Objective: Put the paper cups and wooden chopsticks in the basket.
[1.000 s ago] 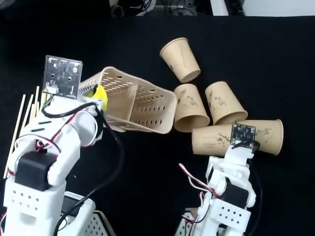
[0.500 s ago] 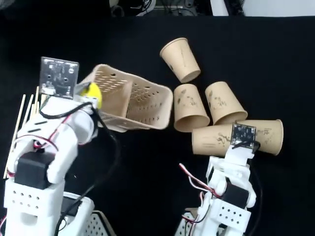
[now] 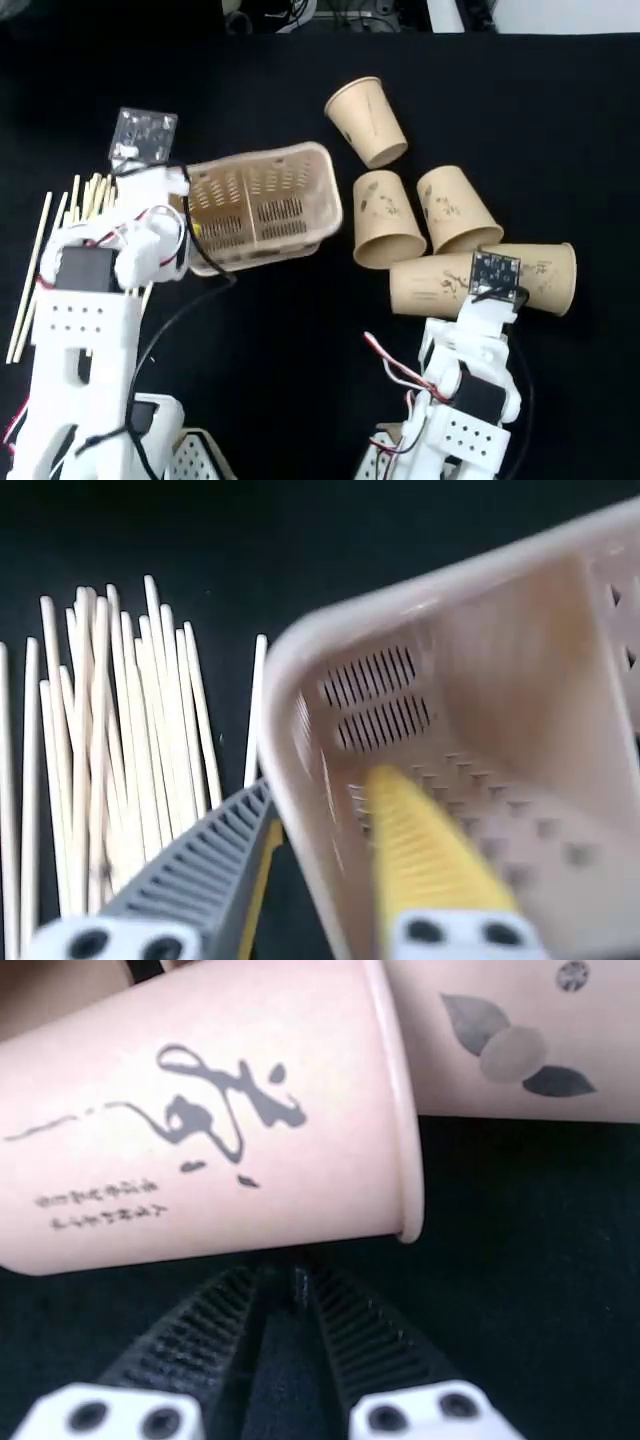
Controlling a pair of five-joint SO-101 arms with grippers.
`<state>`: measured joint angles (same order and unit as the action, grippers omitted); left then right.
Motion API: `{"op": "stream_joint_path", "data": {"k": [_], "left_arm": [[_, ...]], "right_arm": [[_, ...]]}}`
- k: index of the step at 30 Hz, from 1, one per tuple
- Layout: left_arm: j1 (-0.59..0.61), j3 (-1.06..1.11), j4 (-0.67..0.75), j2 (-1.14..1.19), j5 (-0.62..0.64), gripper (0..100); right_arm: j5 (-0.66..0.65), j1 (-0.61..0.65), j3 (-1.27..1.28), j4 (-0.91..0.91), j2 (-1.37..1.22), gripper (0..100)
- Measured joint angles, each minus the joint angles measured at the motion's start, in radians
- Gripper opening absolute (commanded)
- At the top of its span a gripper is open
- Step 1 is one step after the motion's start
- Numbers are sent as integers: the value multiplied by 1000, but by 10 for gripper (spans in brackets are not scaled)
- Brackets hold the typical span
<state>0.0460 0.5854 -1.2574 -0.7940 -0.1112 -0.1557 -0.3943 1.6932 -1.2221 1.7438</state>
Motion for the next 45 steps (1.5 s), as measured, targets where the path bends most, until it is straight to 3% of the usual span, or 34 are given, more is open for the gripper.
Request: {"op": "stream_joint_path", "data": {"k": [8, 15, 21, 25, 31, 34, 40, 45], "left_arm": [[-115, -138, -46, 11, 141, 28], [-164, -120, 3, 25, 161, 37], [-109, -118, 17, 130, 183, 263], [-104, -149, 9, 193, 285, 269], [-103, -301, -2, 196, 334, 271], [-104, -385, -43, 163, 336, 272], [-104, -549, -180, 38, 325, 267], [-94, -634, -315, -130, 219, 266]], "right_arm": [[0, 0, 0, 0, 0, 13], [0, 0, 0, 0, 0, 13], [0, 0, 0, 0, 0, 15], [0, 0, 0, 0, 0, 15], [-11, -17, 0, 0, 0, 15], [-132, -40, -2, 0, 0, 15], [-569, -43, -161, -81, 14, 15], [-703, -44, -417, -212, 14, 30]]}}
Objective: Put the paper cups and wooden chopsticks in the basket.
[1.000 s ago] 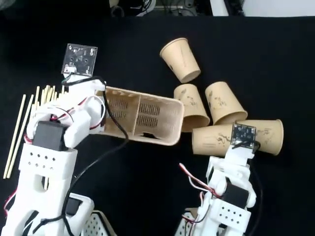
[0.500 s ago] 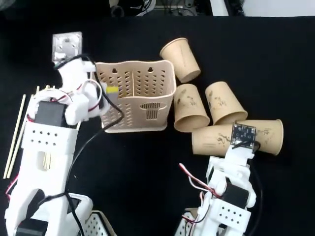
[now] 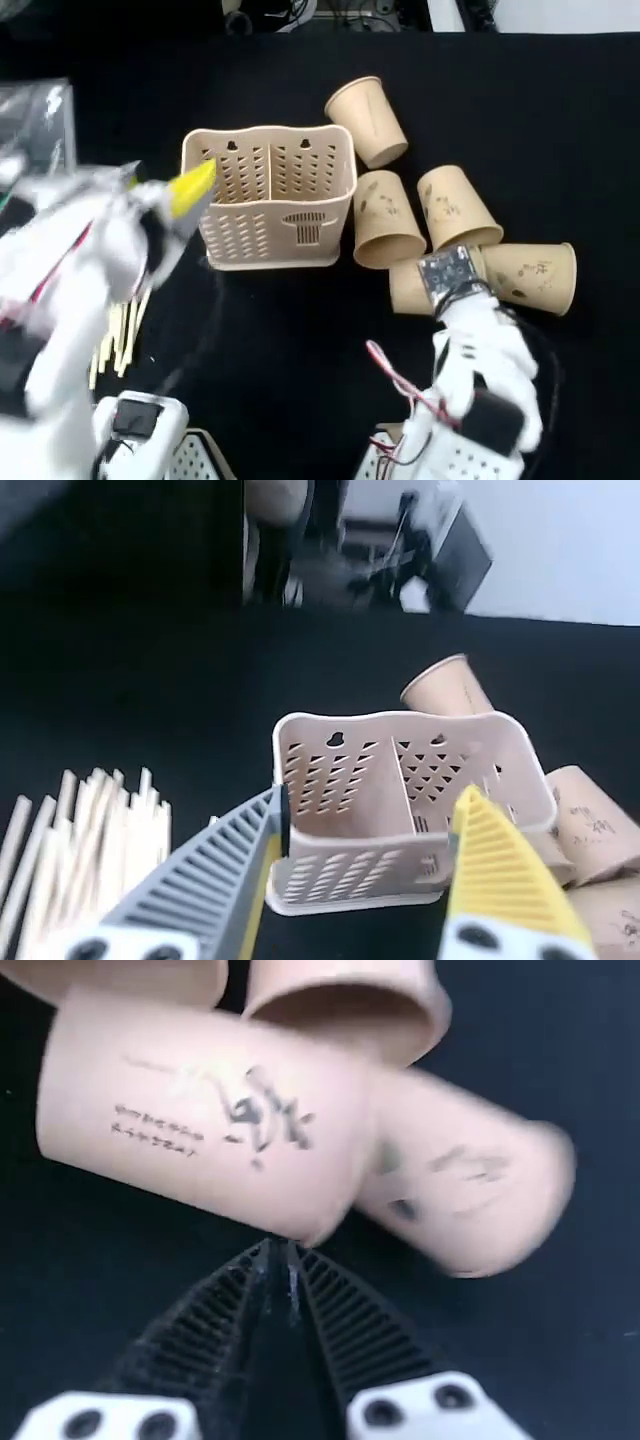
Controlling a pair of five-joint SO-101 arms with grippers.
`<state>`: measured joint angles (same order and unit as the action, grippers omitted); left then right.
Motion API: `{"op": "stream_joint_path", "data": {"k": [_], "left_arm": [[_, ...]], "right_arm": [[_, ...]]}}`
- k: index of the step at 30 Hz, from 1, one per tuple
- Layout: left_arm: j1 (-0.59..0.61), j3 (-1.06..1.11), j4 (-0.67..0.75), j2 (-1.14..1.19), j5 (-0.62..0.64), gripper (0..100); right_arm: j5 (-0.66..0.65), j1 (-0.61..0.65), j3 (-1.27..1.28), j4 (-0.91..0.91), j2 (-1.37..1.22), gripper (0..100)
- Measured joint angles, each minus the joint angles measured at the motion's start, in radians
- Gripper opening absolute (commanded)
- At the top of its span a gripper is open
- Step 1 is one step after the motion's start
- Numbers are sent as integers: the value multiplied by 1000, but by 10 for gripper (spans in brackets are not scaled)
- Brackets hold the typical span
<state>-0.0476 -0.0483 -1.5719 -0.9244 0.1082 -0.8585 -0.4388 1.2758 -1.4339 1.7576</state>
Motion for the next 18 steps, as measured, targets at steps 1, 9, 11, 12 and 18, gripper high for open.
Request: {"op": "stream_joint_path", "data": {"k": [1, 9, 11, 12, 18], "left_arm": [[17, 0, -23, -37, -28, 266], [364, 350, 60, -115, -150, 266], [439, 508, 129, -112, -167, 266], [466, 572, 152, -114, -170, 266], [520, 799, 190, -117, -173, 266]], "right_arm": [[-9, 0, -58, -20, 0, 60], [-48, 72, -313, -60, -5, 222], [-58, 144, -311, -60, -5, 223], [-58, 184, -301, -60, -5, 223], [-29, 333, -132, 84, -89, 224]]}}
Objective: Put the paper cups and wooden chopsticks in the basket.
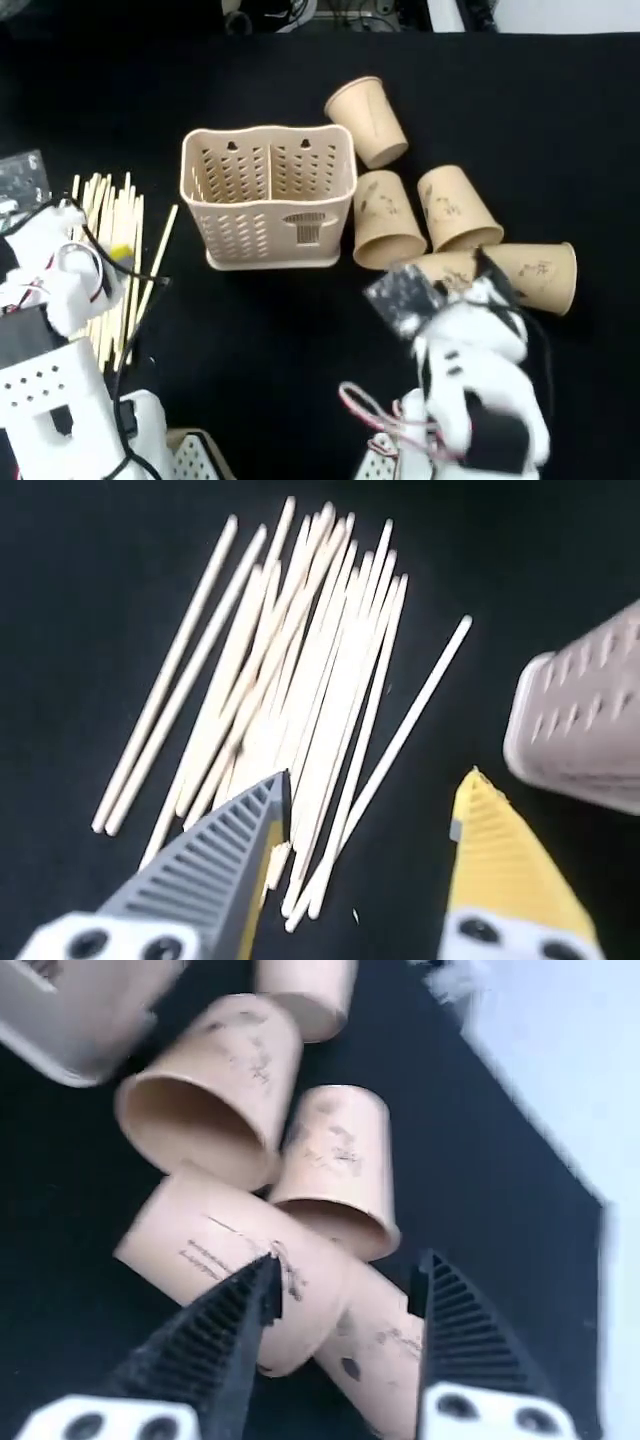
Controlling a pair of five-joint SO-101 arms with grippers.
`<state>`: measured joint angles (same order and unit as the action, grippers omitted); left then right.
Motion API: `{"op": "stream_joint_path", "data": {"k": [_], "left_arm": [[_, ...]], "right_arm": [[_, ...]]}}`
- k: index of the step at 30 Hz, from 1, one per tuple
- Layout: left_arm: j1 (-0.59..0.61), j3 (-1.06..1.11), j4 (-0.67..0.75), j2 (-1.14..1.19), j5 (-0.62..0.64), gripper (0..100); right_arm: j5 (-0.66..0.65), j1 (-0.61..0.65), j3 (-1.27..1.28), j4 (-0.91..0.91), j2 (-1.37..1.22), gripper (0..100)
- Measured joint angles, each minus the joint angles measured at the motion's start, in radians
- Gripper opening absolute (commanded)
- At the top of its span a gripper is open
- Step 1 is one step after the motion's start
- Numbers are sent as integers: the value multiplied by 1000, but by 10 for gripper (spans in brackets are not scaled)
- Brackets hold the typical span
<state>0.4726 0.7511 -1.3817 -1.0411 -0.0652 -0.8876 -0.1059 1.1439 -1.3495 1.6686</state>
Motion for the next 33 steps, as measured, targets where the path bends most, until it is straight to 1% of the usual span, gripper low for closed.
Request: {"op": "stream_joint_path", "data": {"k": [4, 9, 13, 17, 22, 24, 27, 29, 33], "left_arm": [[0, 61, 11, -14, 61, 266], [0, 232, 129, -109, 100, 266], [0, 402, 252, -226, 189, 266], [0, 532, 324, -368, 270, 266], [0, 661, 342, -563, 358, 266], [0, 704, 342, -647, 384, 266], [3, 761, 342, -756, 388, 266], [9, 764, 344, -767, 385, 266], [9, 776, 345, -764, 382, 266]], "right_arm": [[60, 74, 117, 149, -44, 224], [98, 161, 253, 307, -66, 224], [98, 176, 365, 423, -66, 224], [101, 173, 460, 549, -68, 219], [101, 173, 552, 717, -69, 219], [101, 173, 552, 735, -64, 218], [101, 173, 552, 756, -64, 217], [101, 173, 552, 770, -64, 191], [101, 173, 552, 778, -64, 60]]}}
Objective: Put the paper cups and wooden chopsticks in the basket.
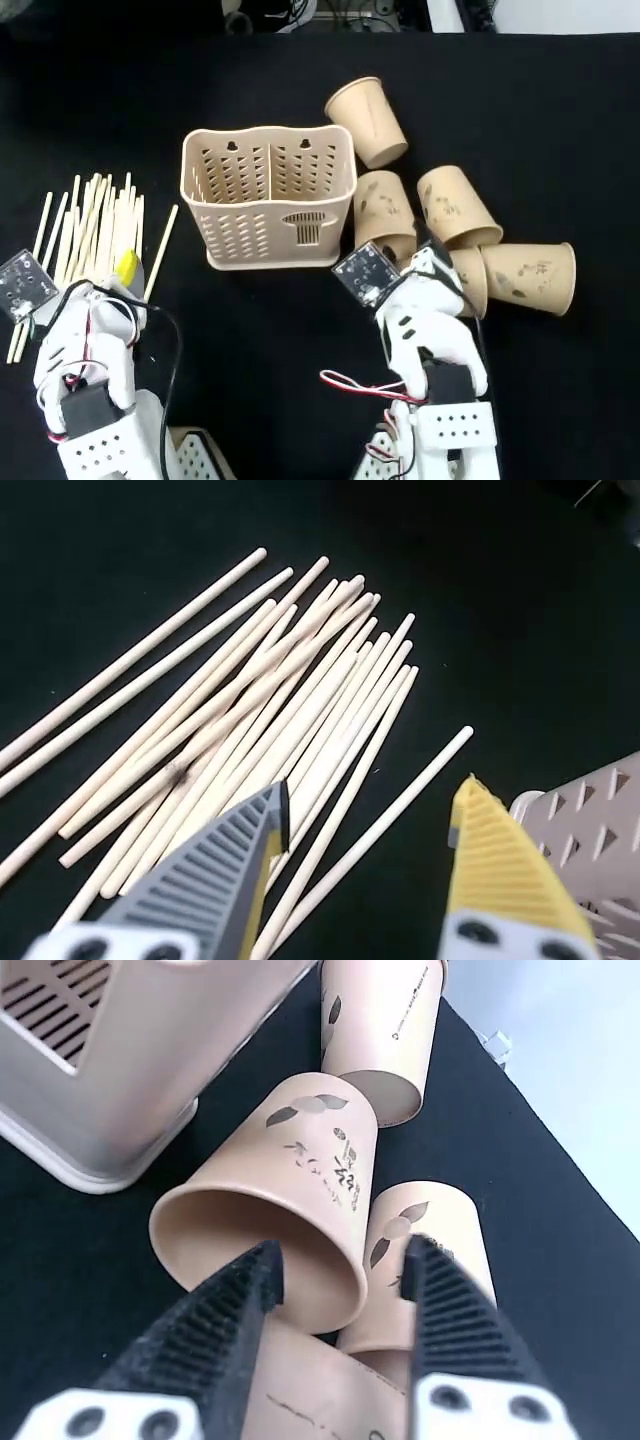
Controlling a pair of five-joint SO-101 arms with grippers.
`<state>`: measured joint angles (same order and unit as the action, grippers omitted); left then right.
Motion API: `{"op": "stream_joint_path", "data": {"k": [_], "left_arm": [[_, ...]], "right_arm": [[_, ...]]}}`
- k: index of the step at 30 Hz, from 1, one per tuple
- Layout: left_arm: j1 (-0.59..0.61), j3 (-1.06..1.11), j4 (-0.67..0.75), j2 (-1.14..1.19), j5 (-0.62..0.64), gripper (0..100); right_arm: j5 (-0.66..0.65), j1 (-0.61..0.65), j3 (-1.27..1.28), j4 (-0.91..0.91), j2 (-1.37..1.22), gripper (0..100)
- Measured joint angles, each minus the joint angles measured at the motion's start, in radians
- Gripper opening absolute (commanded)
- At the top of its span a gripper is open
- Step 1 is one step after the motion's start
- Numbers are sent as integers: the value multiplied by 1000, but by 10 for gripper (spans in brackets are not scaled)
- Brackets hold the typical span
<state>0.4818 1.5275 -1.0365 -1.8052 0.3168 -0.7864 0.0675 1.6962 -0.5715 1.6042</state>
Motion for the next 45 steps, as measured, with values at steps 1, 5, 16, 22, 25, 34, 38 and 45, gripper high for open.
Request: {"op": "stream_joint_path", "data": {"k": [1, 5, 16, 22, 25, 34, 38, 45], "left_arm": [[0, 3, 0, -2, 0, 266], [0, 9, 0, -3, 0, 266], [0, 15, 0, -5, 0, 266], [0, 15, -2, -5, 0, 266], [0, 15, -15, -5, 0, 266], [0, 6, -66, -5, -5, 266], [0, -6, -89, -6, -49, 267], [0, -6, -95, -5, -75, 267]], "right_arm": [[0, 0, 0, 0, 0, 25], [0, 0, 0, 0, 0, 11], [18, -83, -14, -18, 0, 11], [54, -103, -218, -255, -2, 14], [54, -104, -358, -410, -2, 21], [35, -48, -440, -571, -109, 213], [35, -41, -511, -571, -305, 216], [31, -26, -713, -494, -724, 216]]}}
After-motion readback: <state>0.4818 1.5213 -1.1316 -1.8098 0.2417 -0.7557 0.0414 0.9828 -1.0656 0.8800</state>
